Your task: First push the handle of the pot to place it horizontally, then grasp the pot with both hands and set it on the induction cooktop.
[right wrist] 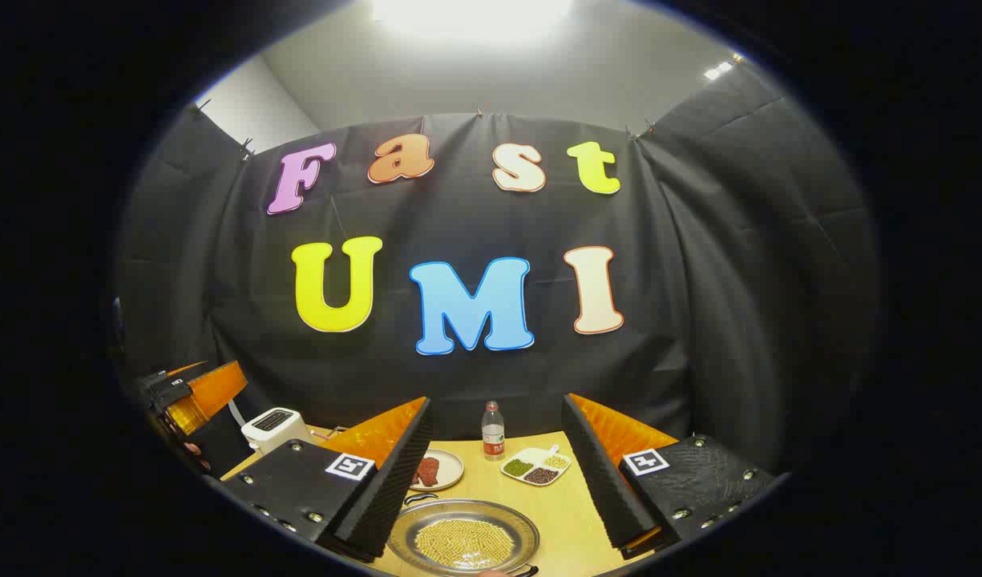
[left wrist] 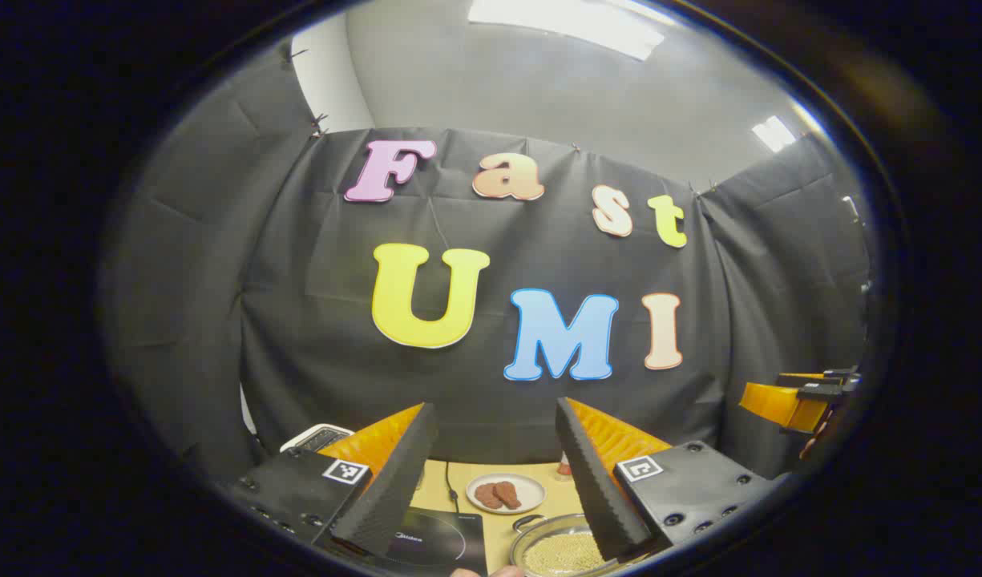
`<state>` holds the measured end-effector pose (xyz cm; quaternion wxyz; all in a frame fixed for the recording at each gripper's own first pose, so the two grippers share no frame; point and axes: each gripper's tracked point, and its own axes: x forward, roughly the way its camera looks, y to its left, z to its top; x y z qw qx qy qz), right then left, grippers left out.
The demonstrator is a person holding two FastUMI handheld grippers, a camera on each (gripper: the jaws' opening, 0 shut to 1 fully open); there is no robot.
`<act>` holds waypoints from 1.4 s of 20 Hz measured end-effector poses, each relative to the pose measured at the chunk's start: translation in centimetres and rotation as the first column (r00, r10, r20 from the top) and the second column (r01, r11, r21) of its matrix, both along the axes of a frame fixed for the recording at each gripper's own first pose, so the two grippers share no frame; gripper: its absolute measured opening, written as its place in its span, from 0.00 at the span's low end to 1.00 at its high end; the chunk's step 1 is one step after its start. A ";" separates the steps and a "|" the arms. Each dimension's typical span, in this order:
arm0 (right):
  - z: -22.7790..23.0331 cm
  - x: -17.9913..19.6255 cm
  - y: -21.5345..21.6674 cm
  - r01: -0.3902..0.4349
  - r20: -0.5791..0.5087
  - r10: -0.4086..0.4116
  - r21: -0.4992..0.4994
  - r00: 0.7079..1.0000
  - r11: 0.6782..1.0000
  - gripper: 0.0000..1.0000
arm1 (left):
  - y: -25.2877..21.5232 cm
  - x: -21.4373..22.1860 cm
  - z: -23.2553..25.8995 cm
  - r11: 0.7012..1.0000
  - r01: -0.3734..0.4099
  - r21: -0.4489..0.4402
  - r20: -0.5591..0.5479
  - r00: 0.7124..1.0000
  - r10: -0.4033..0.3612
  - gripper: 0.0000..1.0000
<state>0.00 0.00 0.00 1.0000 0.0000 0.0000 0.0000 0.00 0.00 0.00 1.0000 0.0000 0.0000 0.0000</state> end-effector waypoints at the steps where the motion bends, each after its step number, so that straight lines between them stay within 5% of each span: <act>1: 0.1 0.0 0.2 -0.003 0.003 0.003 0.002 1.000 1.000 0.97 | 0.2 -0.1 0.0 1.000 -0.001 0.001 -0.004 1.000 0.001 0.97; 19: -1.3 -0.9 1.9 -0.034 -0.029 0.034 0.010 0.999 0.999 0.97 | 0.6 -1.7 0.6 1.000 0.018 -0.001 -0.010 1.000 -0.018 0.99; 28: -9.9 -0.3 1.1 -0.111 -0.229 0.107 -0.004 0.968 0.994 0.97 | 0.1 -0.9 -0.6 1.000 0.008 0.020 -0.028 1.000 -0.007 0.99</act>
